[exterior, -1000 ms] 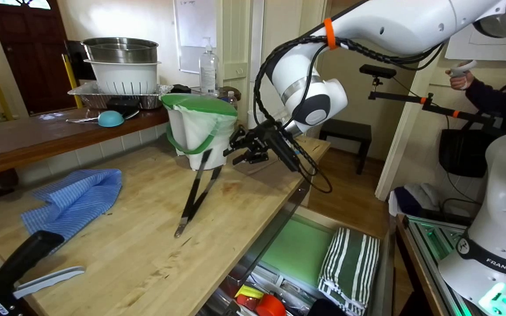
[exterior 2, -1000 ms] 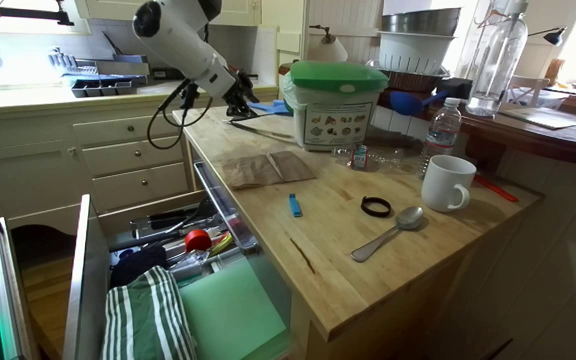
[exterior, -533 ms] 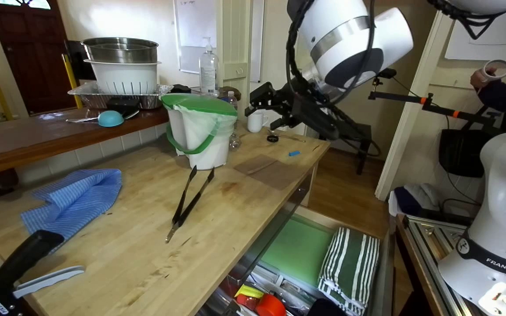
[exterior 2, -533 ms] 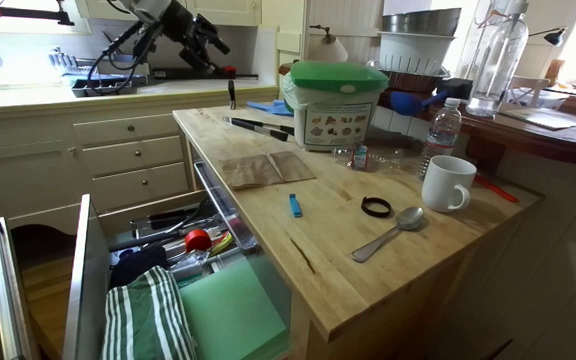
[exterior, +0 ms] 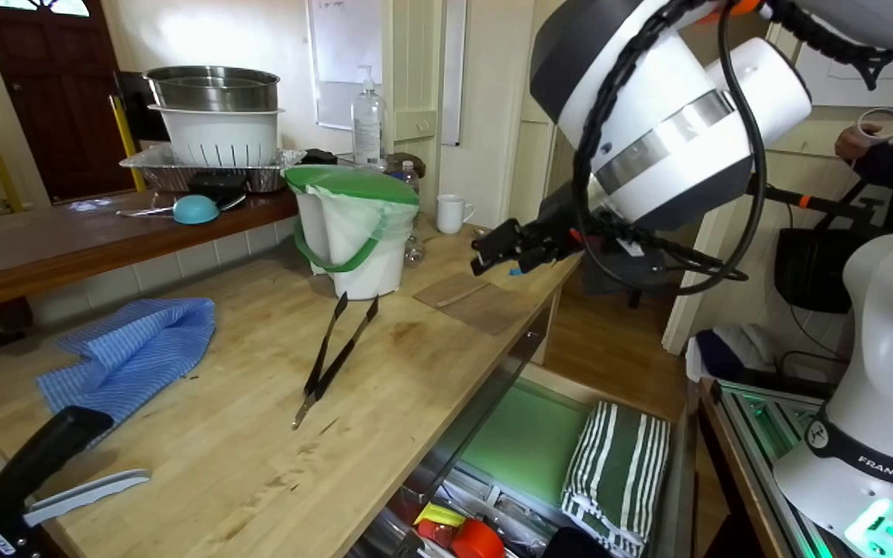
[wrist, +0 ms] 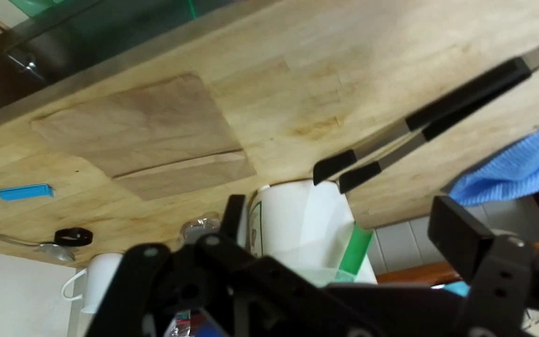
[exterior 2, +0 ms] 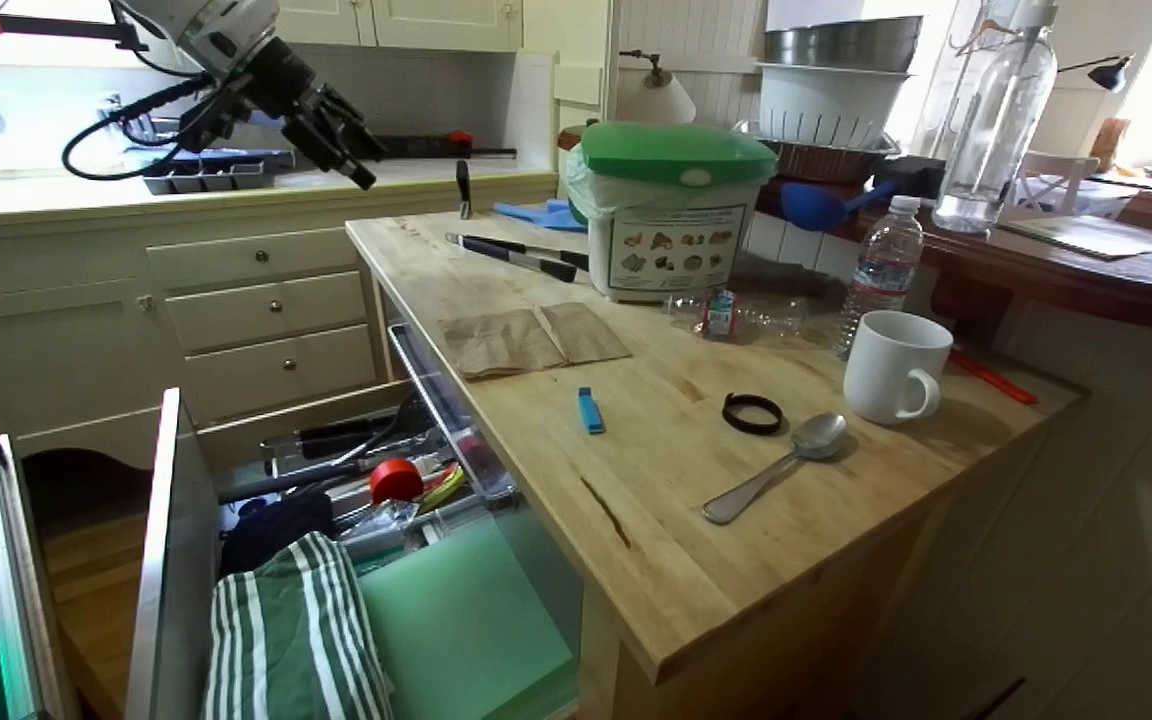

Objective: Open the second drawer then remove the tongs from the drawer and put them on top of the cabinet.

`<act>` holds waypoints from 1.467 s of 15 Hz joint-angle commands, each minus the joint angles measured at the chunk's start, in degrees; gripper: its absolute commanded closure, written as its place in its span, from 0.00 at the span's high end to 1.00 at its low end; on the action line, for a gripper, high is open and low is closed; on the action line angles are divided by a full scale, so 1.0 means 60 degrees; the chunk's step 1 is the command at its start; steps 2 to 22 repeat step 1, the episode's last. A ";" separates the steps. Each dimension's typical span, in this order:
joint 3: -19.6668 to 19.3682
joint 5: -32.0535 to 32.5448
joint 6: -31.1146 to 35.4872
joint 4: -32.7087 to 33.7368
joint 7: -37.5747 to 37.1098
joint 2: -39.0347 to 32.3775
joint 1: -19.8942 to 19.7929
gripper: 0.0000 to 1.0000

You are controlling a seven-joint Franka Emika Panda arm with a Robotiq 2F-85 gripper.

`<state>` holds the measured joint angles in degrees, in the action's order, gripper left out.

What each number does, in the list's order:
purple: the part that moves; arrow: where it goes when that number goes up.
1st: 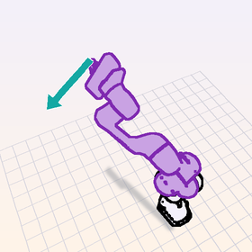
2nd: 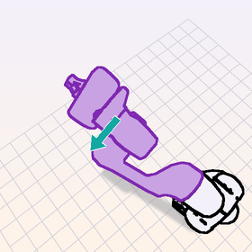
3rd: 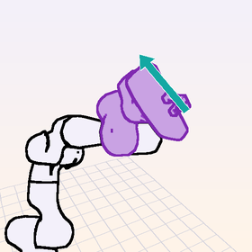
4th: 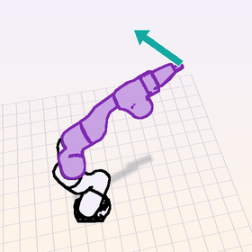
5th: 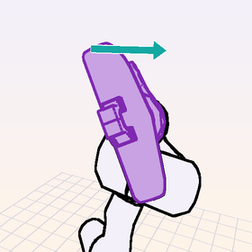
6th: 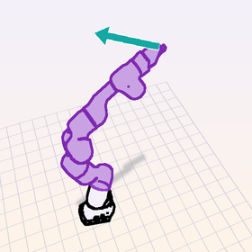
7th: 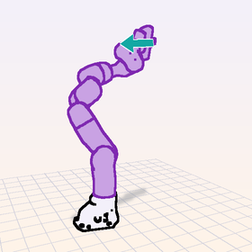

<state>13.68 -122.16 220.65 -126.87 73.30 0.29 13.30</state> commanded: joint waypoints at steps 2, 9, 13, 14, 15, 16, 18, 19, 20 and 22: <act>0.0004 -0.0052 -0.0012 -0.0182 0.0458 0.0012 -0.0001 1.00; 0.0004 -0.0052 -0.0012 -0.0182 0.0458 0.0012 -0.0001 1.00; 0.0004 -0.0052 -0.0012 -0.0182 0.0458 0.0012 -0.0001 1.00; 0.0004 -0.0052 -0.0012 -0.0182 0.0458 0.0012 -0.0001 1.00; 0.0004 -0.0052 -0.0012 -0.0182 0.0458 0.0012 -0.0001 1.00; 0.0004 -0.0052 -0.0012 -0.0182 0.0458 0.0012 -0.0001 1.00; 0.0004 -0.0052 -0.0012 -0.0182 0.0458 0.0012 -0.0001 1.00; 0.0004 -0.0052 -0.0012 -0.0182 0.0458 0.0012 -0.0001 1.00; 0.0004 -0.0052 -0.0012 -0.0182 0.0458 0.0012 -0.0001 1.00; 0.0004 -0.0052 -0.0012 -0.0182 0.0458 0.0012 -0.0001 1.00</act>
